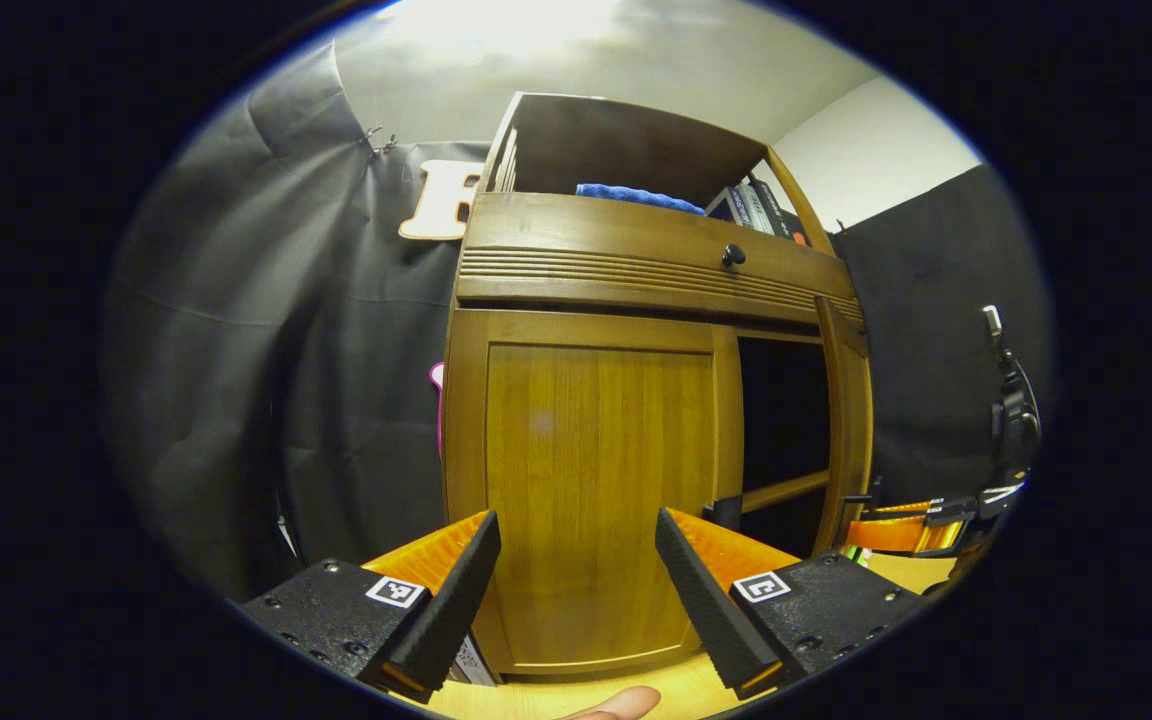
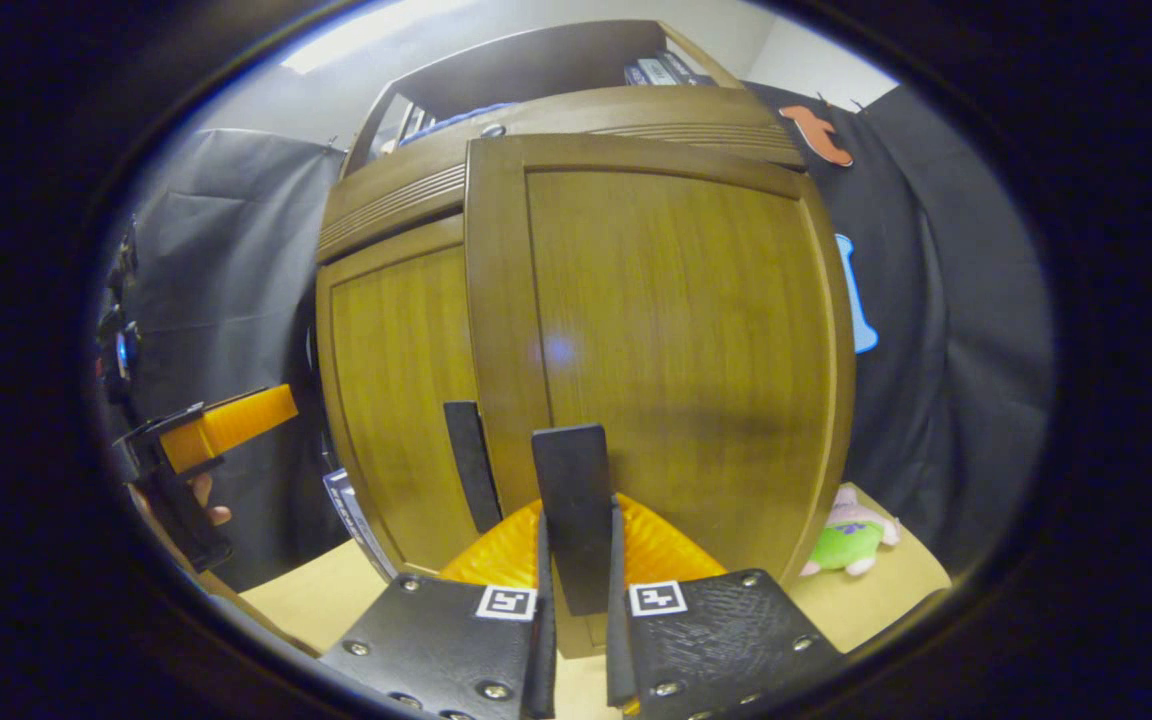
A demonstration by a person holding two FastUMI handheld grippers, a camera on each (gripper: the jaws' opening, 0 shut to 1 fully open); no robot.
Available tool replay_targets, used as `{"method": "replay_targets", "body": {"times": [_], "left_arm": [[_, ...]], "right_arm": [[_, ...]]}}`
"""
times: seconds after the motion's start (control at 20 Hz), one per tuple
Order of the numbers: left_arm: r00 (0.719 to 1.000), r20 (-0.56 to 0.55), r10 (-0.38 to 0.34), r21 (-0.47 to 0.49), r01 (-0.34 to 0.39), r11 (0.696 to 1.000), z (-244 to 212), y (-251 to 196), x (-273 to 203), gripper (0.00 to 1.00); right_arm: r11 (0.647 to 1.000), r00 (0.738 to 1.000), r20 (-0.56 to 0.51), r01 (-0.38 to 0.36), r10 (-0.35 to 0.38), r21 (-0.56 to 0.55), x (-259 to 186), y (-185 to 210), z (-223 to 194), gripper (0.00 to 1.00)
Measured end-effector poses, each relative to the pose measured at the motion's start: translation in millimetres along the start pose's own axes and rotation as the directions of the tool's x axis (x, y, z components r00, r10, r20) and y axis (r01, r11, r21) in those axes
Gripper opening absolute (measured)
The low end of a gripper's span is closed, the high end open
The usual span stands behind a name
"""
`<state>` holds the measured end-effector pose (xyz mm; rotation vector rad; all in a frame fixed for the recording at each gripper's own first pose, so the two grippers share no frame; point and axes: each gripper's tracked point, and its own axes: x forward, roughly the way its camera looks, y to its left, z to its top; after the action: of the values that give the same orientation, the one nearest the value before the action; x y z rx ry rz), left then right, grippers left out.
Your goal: Open the right door of the double-door shoe cabinet with the right hand, and open the left door with the left hand.
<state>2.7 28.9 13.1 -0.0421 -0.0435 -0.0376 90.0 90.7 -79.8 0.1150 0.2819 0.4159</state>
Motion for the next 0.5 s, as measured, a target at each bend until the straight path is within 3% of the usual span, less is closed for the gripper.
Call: {"method": "replay_targets", "body": {"times": [0.1, 0.15, 0.45, 0.5], "left_arm": [[1.0, 0.0, -0.004, -0.002, 0.004, 1.0, 0, -2, 0, 0.98], [1.0, 0.0, -0.006, -0.003, 0.006, 1.0, 0, -2, 0, 0.96], [1.0, -0.01, -0.014, -0.001, 0.014, 1.0, -3, -6, 0, 0.98], [1.0, -0.013, -0.015, 0.0, 0.015, 1.0, -4, -6, 0, 0.98]], "right_arm": [[1.0, 1.0, -0.004, 0.002, -0.002, -0.005, -15, -6, -1, 0.24], [1.0, 1.0, -0.006, 0.004, -0.004, -0.004, -21, -9, 0, 0.19], [1.0, 1.0, -0.002, 0.02, -0.02, -0.007, -51, -27, 0, 0.19], [1.0, 1.0, -0.004, 0.024, -0.024, -0.006, -55, -30, -1, 0.15]]}}
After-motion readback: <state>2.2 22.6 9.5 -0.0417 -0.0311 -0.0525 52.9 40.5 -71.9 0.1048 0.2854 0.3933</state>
